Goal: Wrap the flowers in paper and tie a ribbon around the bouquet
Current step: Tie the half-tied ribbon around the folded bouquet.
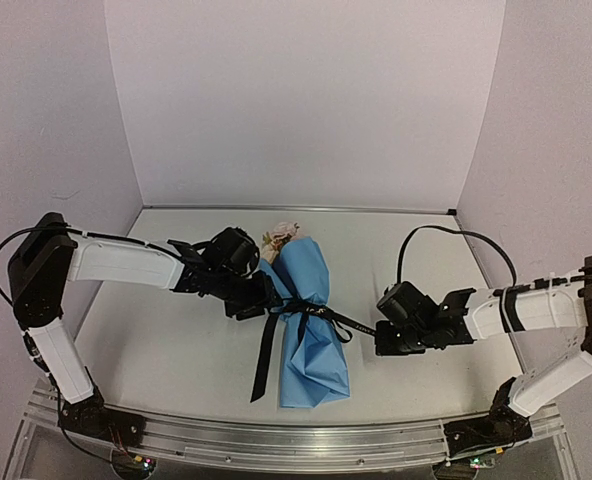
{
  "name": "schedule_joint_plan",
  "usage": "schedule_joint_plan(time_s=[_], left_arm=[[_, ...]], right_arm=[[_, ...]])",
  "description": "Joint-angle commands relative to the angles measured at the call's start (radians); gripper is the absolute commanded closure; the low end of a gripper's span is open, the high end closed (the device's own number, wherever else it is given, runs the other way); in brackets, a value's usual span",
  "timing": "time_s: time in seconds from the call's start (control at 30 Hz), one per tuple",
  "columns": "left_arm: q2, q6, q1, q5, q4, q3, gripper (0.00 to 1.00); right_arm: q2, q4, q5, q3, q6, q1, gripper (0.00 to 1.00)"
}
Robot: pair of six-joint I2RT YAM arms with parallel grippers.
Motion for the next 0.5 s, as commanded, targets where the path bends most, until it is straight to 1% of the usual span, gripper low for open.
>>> schedule_joint_plan(time_s=[0.0,0.17,0.27,0.47], left_arm=[[0.004,-0.018,-0.01,-0.014,0.03,0.003,0.49],[0.017,-0.019,-0.011,-0.012,0.044,0.01,0.51],[0.035,-0.02,-0.013,-0.003,0.043,0.023,0.58],[0.045,-0.03,-0.014,-0.009,0.041,0.019,0.59]], right_arm=[[-0.033,-0.022,0.04,-0.012,0.023,0.007,1.0],[-0.029,-0.027,0.043,0.0,0.019,0.009,1.0],[-0.027,-0.031,0.046,0.009,0.017,0.011,1.0],[-0.023,-0.034,0.052,0.01,0.016,0.011,1.0]])
